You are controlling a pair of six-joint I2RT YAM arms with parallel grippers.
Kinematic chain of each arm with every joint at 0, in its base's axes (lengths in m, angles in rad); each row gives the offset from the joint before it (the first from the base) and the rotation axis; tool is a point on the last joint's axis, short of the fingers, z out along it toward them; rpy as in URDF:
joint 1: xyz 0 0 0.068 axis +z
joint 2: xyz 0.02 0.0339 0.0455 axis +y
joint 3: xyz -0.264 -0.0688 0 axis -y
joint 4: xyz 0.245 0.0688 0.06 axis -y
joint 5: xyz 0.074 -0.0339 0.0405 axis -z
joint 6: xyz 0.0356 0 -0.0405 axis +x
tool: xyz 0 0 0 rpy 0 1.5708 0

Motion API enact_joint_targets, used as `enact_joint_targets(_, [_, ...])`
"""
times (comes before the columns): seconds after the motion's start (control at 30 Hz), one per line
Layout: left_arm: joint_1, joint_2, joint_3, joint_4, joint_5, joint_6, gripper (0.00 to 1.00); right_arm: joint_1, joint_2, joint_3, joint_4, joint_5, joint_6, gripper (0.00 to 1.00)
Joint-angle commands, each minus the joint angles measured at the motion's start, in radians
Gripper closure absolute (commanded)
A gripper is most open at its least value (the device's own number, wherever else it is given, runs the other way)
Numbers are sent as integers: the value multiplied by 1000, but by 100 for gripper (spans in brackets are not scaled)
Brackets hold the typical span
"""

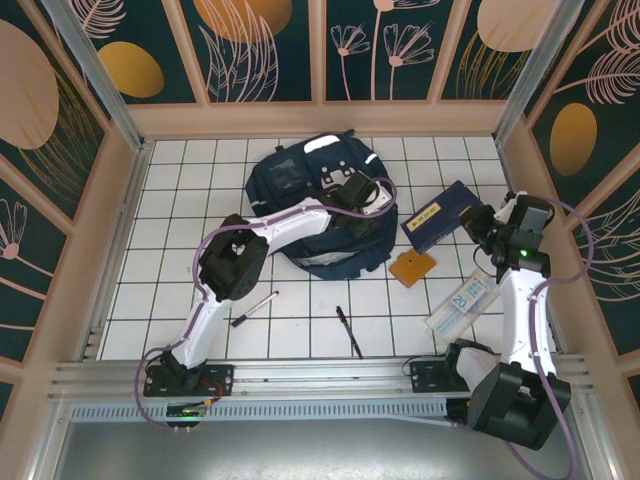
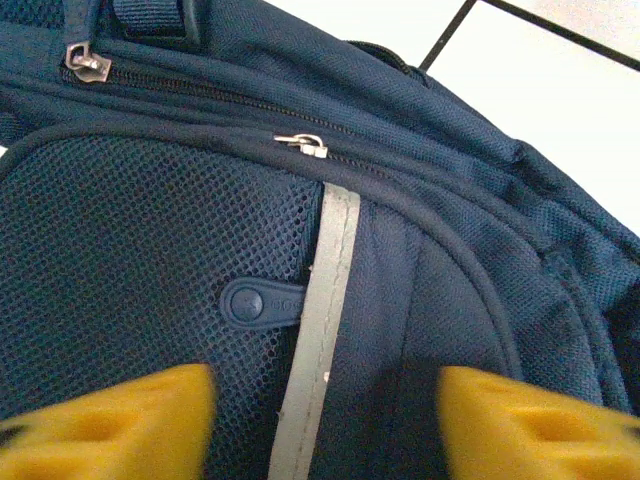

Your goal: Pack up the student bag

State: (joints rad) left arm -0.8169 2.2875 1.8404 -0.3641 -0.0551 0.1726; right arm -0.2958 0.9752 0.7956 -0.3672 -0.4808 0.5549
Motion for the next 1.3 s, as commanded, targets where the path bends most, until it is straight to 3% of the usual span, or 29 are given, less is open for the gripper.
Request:
enact_joint_targets(0.0, [9,-53,2,-17,-54,50,79,-8,-37,17,5,-45,-18,100])
enact_joint_targets(0.03, [9,-77,-2,0,-64,56,97,-8,-36,20,-6,-66,-19,100])
enact_joint_targets(0.07, [10,-99,2,9,-72,62,100,-8,-33,22,-13,-100,-26,100])
enact_joint_targets(0.53, [52,-136,394,-177,-115,108,100,32,-28,-51,-51,-466,-57,100])
enact_joint_targets(0.6, [63,-123,463,-213,-111,100,100,46,-23,-84,1,-513,-22,100])
enact_joint_targets(0.73, [74,-93,578,-257,-99,80,100,99,10,-198,272,-582,158,100])
enact_joint_targets(0.93, [74,-95,625,-255,-48,69,100,304,183,-194,616,-498,345,100])
enact_joint_targets(1.07, [74,-101,625,-252,-40,63,100,362,311,-171,846,-402,479,100])
enact_joint_targets(1.2, [73,-104,626,-248,-24,48,100,395,423,-128,935,-189,499,100])
enact_joint_targets(1.27, [73,-105,626,-246,-15,41,100,408,507,-105,1042,-172,559,100])
